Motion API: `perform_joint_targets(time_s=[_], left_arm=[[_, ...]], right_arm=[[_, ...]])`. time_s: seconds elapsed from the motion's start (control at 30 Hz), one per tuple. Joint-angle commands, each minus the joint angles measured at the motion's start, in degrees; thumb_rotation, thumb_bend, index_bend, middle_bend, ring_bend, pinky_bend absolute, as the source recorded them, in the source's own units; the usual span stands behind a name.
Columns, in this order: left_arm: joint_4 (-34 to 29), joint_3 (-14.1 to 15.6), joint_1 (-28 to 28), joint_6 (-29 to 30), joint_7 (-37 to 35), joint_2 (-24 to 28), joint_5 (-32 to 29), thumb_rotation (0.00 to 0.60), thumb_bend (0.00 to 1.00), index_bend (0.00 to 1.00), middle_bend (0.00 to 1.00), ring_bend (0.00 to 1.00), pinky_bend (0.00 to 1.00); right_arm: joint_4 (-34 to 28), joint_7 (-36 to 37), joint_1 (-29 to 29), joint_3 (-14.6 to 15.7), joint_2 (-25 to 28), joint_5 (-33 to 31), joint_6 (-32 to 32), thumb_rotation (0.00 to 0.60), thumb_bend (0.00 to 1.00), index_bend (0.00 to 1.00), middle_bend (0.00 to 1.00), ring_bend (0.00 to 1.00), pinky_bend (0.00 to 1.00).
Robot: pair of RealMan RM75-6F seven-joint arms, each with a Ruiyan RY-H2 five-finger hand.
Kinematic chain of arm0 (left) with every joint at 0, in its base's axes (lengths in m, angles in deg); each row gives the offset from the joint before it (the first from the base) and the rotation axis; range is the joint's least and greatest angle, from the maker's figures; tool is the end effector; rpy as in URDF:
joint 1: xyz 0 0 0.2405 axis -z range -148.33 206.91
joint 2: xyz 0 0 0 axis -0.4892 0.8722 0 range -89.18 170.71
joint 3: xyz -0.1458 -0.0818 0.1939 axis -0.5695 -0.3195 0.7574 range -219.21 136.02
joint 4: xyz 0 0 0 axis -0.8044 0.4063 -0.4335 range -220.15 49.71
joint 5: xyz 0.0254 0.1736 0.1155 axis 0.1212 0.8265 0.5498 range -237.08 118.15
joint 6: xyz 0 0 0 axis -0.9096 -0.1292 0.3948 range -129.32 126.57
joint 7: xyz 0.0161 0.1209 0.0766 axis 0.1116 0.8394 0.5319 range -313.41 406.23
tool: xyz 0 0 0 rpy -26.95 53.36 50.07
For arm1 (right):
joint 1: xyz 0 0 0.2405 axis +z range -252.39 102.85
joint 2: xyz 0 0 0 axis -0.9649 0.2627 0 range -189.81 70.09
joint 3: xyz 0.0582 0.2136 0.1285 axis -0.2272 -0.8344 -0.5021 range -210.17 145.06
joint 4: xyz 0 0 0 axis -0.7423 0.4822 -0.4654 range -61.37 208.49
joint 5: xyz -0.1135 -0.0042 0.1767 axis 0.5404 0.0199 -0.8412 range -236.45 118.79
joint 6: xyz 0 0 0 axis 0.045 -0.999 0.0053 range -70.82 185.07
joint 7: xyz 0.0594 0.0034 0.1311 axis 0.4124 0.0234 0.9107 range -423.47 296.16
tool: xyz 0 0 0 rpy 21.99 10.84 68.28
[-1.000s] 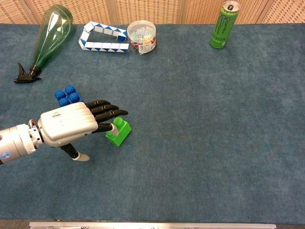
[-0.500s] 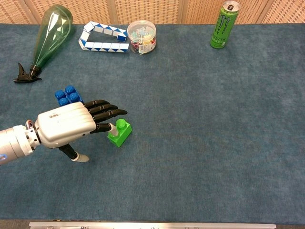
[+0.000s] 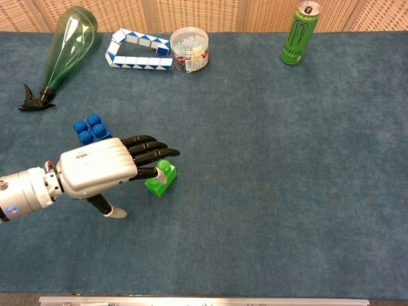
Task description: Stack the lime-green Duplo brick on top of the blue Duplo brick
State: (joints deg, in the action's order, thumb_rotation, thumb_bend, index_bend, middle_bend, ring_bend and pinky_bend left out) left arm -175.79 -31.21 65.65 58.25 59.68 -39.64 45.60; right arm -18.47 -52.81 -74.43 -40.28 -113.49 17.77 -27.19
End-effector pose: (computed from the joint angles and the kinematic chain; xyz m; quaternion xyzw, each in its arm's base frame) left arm -0.1758 0.2128 -0.0181 -0.8968 -0.1819 -0.3386 0.2193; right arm -0.3467 -0.1705 0.2426 0.5044 -0.4107 0.3760 0.6599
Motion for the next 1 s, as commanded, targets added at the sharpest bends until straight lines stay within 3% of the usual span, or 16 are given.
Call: perform_joint_targets(time_s=[0.03, 0.67, 1.0], left_arm=[[0.2, 0.1, 0.1, -0.1, -0.3, -0.3, 0.2, 0.600, 0.00, 0.27, 0.00, 0.00, 0.07], [3.1, -1.3, 1.5, -3.8, 2.1, -3.5, -1.4, 0.600, 0.00, 0.27, 0.00, 0.00, 0.07], [3.4, -0.1, 0.5, -3.2, 2.5, -2.9, -1.9, 0.600, 0.00, 0.27, 0.00, 0.00, 0.07]], right_arm=[[0.3, 1.2, -0.6, -0.3, 0.4, -0.6, -0.5, 0.600, 0.07, 0.54, 0.39, 0.30, 0.30], [1.6, 4.6, -2.0, -1.9, 0.8, -3.2, -1.2, 0.600, 0.07, 0.54, 0.39, 0.30, 0.30], [1.4, 5.1, -2.4, -2.2, 0.9, -3.4, -1.4, 0.600, 0.07, 0.54, 0.39, 0.30, 0.30]])
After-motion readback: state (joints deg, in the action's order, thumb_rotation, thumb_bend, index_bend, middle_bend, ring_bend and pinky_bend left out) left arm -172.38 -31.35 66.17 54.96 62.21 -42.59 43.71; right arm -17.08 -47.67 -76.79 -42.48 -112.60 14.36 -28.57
